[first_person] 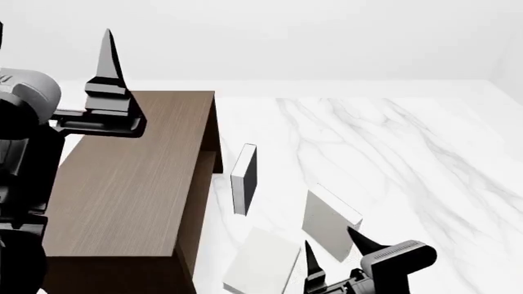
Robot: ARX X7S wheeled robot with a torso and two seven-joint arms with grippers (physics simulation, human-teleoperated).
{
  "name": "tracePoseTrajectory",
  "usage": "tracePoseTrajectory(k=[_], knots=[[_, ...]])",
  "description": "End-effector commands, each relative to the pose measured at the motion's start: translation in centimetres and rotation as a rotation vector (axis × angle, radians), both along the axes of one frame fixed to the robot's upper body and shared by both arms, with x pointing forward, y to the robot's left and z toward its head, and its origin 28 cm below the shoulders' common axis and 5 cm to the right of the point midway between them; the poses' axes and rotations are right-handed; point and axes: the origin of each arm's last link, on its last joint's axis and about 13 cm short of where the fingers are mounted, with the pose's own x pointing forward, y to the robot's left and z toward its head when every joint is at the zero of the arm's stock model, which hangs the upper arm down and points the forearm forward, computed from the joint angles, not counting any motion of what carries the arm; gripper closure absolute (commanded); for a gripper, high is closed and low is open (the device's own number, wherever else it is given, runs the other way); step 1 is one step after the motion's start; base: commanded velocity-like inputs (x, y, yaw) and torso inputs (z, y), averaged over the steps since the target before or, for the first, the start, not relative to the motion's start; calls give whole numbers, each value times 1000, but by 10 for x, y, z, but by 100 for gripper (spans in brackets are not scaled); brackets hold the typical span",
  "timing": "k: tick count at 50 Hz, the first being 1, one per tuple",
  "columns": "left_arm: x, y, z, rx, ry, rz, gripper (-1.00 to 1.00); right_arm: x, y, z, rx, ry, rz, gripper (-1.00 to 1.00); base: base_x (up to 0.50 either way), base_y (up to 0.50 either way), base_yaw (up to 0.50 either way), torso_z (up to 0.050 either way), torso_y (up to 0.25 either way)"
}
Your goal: Pick up the book on the right and place it under the cabinet shelf.
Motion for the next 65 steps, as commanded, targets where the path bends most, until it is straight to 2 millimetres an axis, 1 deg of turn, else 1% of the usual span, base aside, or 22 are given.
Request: tracePoseTrajectory(k=[1,11,39,47,56,65], knots=[[-9,-2,19,28,-34,-3,-100,-2,-3,-5,2,10,-26,-100,0,0,0,0,0],[-18,-2,32,34,-55,-5,-100,-2,-4,-9,3,20,-44,-100,0,0,0,0,-64],[-21,-1,36,35,-72,4,-100,0,-1,-10,10,4,-50,-100,0,0,0,0,-139],[-22,0,36,36,-74,5,-100,3,5,-3,-1,-31,-38,-100,0,0,0,0,-150],[-23,1,37,37,-77,9,-100,5,9,-3,-10,-44,-37,-100,0,0,0,0,-148],[-30,1,44,44,-98,13,-100,9,8,-4,-13,-48,-62,-100,0,0,0,0,-87]])
